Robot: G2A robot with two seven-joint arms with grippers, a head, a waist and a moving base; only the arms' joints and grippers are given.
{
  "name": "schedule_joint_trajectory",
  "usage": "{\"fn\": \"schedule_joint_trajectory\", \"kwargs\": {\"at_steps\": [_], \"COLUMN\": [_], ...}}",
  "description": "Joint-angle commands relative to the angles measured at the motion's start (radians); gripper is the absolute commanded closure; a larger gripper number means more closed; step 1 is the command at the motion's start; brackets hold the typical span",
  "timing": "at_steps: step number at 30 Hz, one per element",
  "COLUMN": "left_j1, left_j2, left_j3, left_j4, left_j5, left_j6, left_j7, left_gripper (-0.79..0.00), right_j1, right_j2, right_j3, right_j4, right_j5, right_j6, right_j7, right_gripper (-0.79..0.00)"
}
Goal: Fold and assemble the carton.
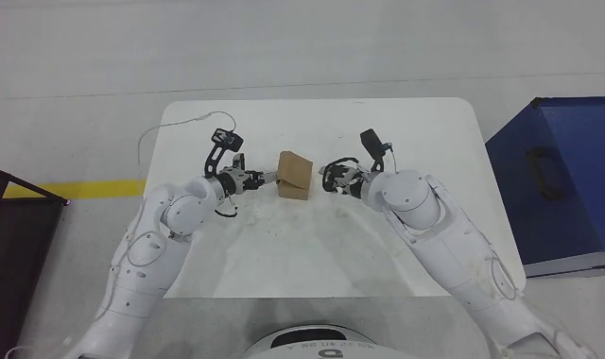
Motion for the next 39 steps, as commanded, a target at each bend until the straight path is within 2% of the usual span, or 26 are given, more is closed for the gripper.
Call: {"fn": "schedule_joint_trajectory", "kwargs": {"at_steps": [1,5,13,18,34,39], "left_j1": [0.01,0.019,-0.033,-0.059,-0.072,-0.07], "left_j2": [0.003,0.005,-0.008,-0.011,-0.011,-0.007], "left_j3": [-0.02,-0.029,0.06,0.085,0.116,0.092], "left_j4": [-0.005,-0.015,0.021,0.044,0.042,0.05], "left_j5": [-0.011,-0.019,0.051,0.073,0.143,0.173], "left_j6": [0.0,0.013,0.045,0.045,0.049,0.091], "left_j7": [0.007,0.028,0.063,0.064,0.044,0.058], "left_gripper": [-0.785,-0.785,-0.785,-0.785,-0.785,-0.785], "right_j1": [0.017,0.057,0.095,0.099,0.143,0.141], "right_j2": [-0.006,-0.018,-0.03,-0.033,-0.044,-0.045], "right_j3": [-0.016,-0.055,-0.075,-0.086,-0.145,-0.139], "right_j4": [0.034,0.09,0.124,0.117,0.129,0.128], "right_j5": [0.007,0.003,0.014,0.004,-0.045,-0.048], "right_j6": [-0.015,-0.015,-0.014,-0.01,0.021,0.023], "right_j7": [-0.009,-0.02,-0.015,-0.007,0.04,0.038], "right_gripper": [-0.311,-0.332,-0.314,-0.308,-0.289,-0.289]}}
